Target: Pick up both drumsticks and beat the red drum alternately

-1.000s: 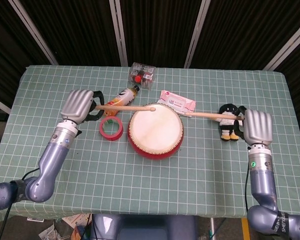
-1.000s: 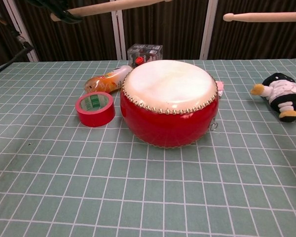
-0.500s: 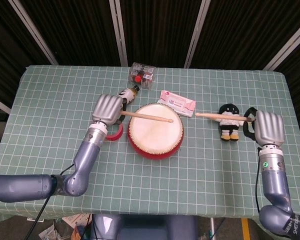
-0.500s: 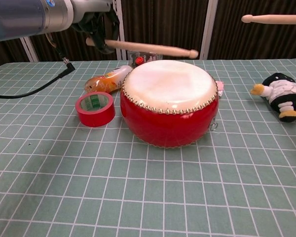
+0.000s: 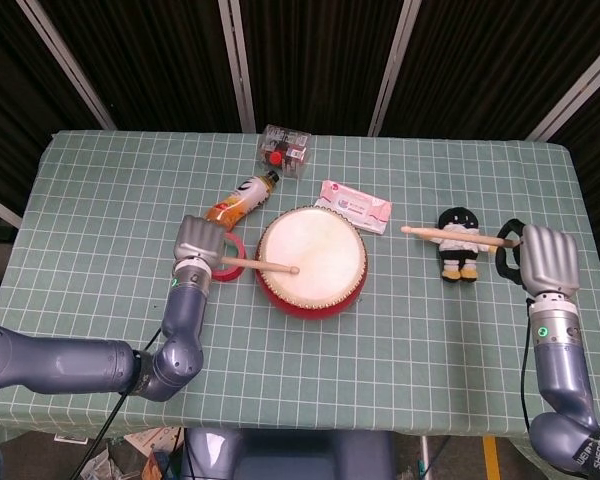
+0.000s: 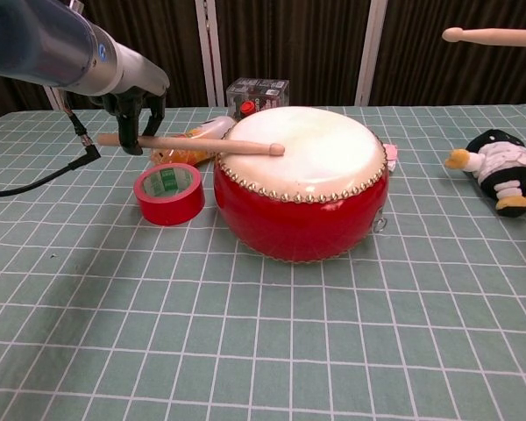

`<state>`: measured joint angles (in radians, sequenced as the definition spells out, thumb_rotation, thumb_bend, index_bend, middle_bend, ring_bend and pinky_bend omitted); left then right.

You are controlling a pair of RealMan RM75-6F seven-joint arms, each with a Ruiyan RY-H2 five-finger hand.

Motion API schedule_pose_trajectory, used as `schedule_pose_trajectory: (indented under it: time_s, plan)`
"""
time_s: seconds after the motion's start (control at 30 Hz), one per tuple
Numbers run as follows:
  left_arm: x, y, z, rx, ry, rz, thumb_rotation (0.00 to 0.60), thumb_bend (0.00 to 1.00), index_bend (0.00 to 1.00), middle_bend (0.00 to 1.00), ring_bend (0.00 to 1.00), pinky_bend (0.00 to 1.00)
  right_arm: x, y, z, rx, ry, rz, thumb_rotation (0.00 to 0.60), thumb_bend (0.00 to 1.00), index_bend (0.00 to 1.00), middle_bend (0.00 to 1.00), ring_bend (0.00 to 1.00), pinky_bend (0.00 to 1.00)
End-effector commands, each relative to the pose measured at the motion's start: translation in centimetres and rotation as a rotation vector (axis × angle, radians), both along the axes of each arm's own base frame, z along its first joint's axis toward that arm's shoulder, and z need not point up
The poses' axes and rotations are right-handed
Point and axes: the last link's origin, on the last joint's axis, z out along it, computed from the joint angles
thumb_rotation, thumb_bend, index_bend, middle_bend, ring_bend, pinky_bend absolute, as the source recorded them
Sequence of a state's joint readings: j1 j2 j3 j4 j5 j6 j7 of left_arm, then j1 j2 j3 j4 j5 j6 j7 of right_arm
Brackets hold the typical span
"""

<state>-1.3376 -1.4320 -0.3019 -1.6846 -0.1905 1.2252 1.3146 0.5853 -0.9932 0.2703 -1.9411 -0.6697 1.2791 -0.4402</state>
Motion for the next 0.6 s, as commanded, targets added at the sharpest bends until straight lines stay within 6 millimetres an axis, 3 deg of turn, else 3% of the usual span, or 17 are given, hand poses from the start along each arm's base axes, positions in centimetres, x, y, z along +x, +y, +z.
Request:
schedule_pose_trajectory:
  time_s: [0.03,0.27,0.6]
  plan:
    - [2.8,0.7,3.9,0.166,-0.323,-0.168,0.6,0.58,0.79,1.0,1.0,1.0,0.3,0.2,-0.1,-0.001,0.002,0.008,0.6,0.67,1.0,1.0,1.0,1.0]
    - [3.4,-0.1,8.1,0.275,-0.59,-0.275,0.6,0.58,0.79,1.0,1.0,1.0,2.1,0.1,0.3,-0.034,-0.016,0.064,0.6,0.67,1.0,1.0,1.0,1.0]
    - [1.1,-0.1,11.0,0.316,-0.64,-0.274,0.6,0.58,0.79,1.0,1.0,1.0,5.2,-0.3,0.4,0.017,-0.085,0.136,0.6,0.67,1.0,1.0,1.0,1.0]
